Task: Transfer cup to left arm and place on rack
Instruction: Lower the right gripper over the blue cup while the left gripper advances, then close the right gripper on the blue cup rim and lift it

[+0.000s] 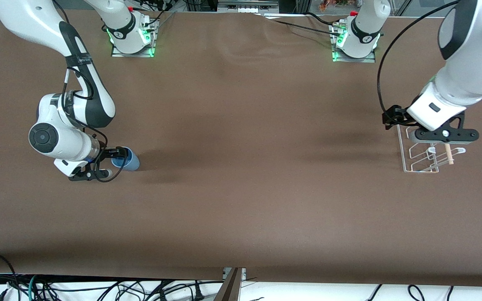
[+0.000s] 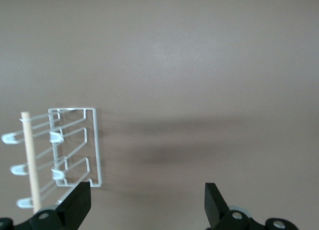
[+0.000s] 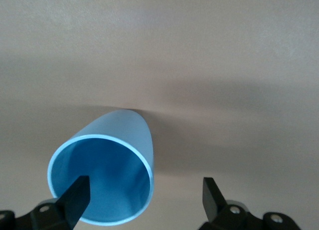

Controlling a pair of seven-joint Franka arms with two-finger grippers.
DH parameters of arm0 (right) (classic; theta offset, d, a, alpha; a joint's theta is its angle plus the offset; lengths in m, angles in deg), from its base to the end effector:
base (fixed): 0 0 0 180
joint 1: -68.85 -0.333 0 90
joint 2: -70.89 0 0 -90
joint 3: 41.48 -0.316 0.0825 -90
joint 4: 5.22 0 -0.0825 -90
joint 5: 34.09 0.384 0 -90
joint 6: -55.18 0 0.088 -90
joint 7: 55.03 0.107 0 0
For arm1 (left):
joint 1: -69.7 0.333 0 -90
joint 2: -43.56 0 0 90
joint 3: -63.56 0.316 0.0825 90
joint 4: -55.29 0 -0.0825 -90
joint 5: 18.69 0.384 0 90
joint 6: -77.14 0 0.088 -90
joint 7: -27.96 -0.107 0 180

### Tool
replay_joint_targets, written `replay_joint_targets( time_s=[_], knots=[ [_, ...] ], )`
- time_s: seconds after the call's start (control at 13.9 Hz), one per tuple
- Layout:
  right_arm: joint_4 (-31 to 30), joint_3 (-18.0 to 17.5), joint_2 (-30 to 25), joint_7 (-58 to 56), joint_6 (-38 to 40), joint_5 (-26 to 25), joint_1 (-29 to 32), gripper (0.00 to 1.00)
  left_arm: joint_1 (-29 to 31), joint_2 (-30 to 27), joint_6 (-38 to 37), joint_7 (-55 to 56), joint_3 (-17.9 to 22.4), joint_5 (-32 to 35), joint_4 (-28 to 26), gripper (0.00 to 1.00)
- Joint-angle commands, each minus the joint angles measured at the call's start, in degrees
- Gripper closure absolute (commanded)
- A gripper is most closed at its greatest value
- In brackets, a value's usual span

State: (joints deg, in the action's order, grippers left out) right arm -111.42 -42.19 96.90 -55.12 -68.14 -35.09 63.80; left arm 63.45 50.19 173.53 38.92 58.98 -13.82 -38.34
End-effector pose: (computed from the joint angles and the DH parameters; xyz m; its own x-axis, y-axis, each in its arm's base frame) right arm 0.6200 0.0614 0.2646 0.9819 0.1099 -0.1545 0.1123 -0.9936 0.0073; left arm 0.5830 -0.1009 0.5379 0.9986 -0.0076 -0.0521 -0.0120 -0.9962 -0.0858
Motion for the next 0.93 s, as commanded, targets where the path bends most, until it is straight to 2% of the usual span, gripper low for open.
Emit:
replay_joint_targets(
  time_s=[0.0, 0.07, 0.14, 0.29, 0.43, 0.5, 0.86],
  knots=[
    [-1.03, -0.43, 0.27, 0.0, -1.65, 0.83, 1.09, 0.1, -0.35, 0.93, -1.03, 2.32, -0.08, 1.9, 1.52, 0.0],
    [-1.03, -0.43, 0.7, 0.0, -1.92, 0.92, 1.09, 0.24, -0.17, 0.93, -0.94, 0.92, -0.08, 1.81, 1.52, 0.0],
    [-1.03, -0.43, 0.88, -0.09, -1.92, 1.18, 1.18, 0.42, -0.08, 0.93, -0.85, -0.92, -0.08, 1.72, 1.52, 0.0],
    [-1.03, -0.43, 1.23, -0.09, -1.92, 3.9, 1.18, 0.69, 0.09, 0.85, -0.94, -4.17, -0.08, 1.37, 1.61, 0.0],
    [-0.59, -0.43, 1.67, 0.0, -1.92, 4.35, 1.18, 0.97, 0.18, 0.67, -1.2, -4.63, 0.01, 0.84, 1.61, 0.0],
    [-0.41, -0.43, 1.76, 0.0, -1.92, 4.35, 1.18, 1.0, 0.09, 0.58, -1.55, -3.76, -0.17, 0.84, 1.61, 0.0],
    [2.57, -0.69, 2.2, 0.53, -1.83, 5.48, 1.09, 1.0, -0.43, 0.49, -4.45, -4.63, -0.26, 0.58, 2.22, 0.0]
  ],
)
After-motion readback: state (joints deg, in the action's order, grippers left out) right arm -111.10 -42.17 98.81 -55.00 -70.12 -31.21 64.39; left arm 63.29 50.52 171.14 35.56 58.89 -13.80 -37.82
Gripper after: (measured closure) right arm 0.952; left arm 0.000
